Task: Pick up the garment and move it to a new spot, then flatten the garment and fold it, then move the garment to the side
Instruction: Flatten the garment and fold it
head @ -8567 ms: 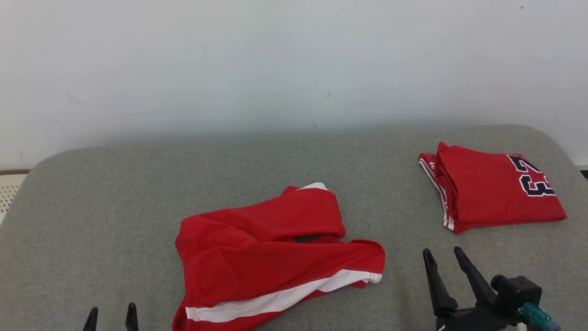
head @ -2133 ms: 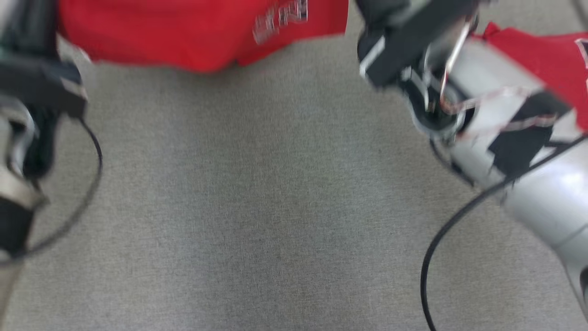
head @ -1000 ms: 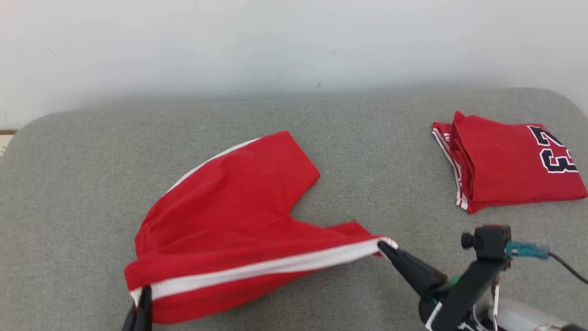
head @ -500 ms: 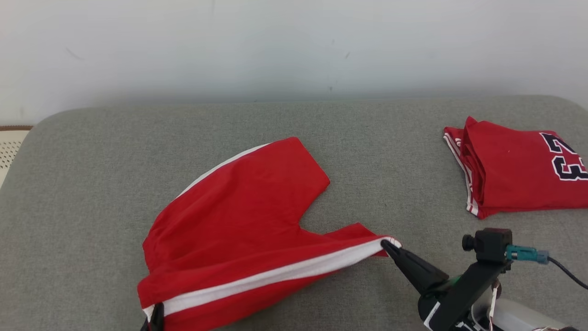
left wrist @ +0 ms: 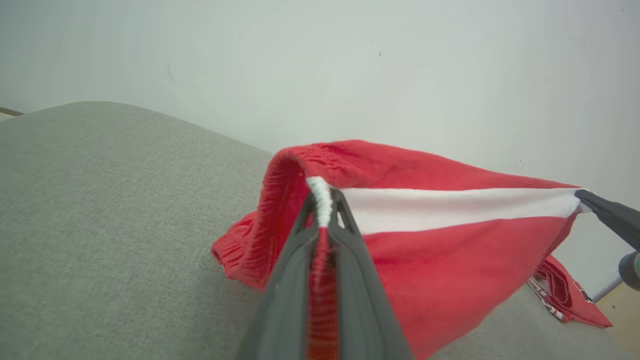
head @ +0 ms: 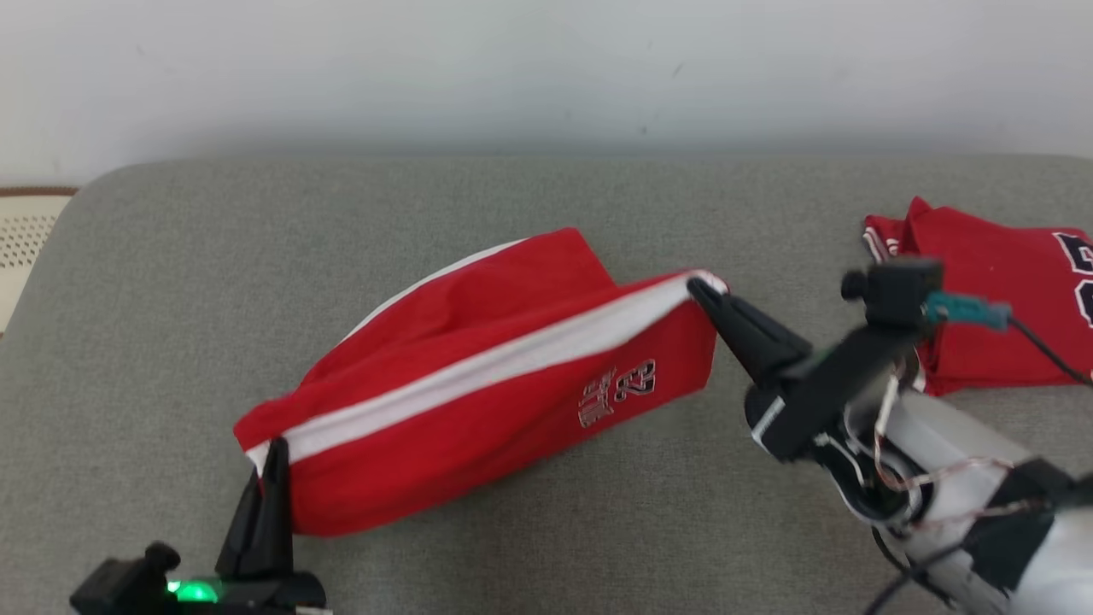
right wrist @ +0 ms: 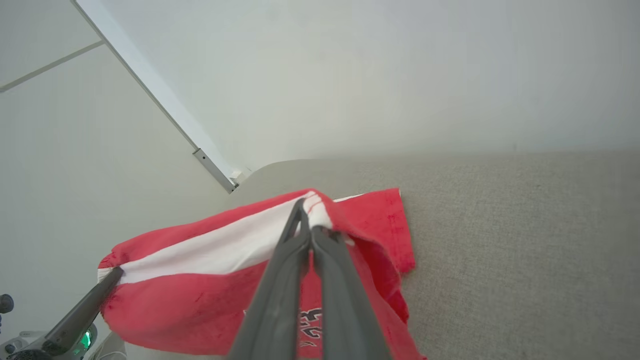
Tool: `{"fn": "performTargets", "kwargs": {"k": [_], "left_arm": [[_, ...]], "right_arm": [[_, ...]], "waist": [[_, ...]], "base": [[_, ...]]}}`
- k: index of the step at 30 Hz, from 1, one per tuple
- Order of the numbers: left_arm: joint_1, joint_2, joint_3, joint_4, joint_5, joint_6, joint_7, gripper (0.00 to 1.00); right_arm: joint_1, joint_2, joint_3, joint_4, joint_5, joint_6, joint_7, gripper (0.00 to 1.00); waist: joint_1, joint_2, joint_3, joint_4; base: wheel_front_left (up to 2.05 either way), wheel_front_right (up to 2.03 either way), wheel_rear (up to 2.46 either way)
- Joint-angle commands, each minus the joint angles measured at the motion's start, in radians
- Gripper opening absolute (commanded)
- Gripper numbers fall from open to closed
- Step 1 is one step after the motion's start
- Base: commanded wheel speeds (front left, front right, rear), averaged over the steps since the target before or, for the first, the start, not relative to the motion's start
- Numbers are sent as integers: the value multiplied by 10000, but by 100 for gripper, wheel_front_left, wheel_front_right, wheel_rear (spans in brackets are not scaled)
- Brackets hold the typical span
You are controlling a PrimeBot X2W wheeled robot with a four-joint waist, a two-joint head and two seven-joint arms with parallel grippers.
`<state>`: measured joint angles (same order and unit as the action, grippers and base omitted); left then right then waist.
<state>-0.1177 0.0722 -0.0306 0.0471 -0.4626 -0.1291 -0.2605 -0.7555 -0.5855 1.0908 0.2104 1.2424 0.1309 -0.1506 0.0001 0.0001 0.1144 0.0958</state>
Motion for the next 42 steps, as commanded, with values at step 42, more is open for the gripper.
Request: {"fn": "performTargets", "kwargs": {"k": [42], "left_arm": [[-5107, -157, -608, 3314, -5, -10, -32, 0]], "right_arm": [[-5874, 4063, 1561, 8520, -401, -3, -158, 0]], "waist": [[-1, -1, 3433, 1296]], "base": [[0, 0, 0]]}}
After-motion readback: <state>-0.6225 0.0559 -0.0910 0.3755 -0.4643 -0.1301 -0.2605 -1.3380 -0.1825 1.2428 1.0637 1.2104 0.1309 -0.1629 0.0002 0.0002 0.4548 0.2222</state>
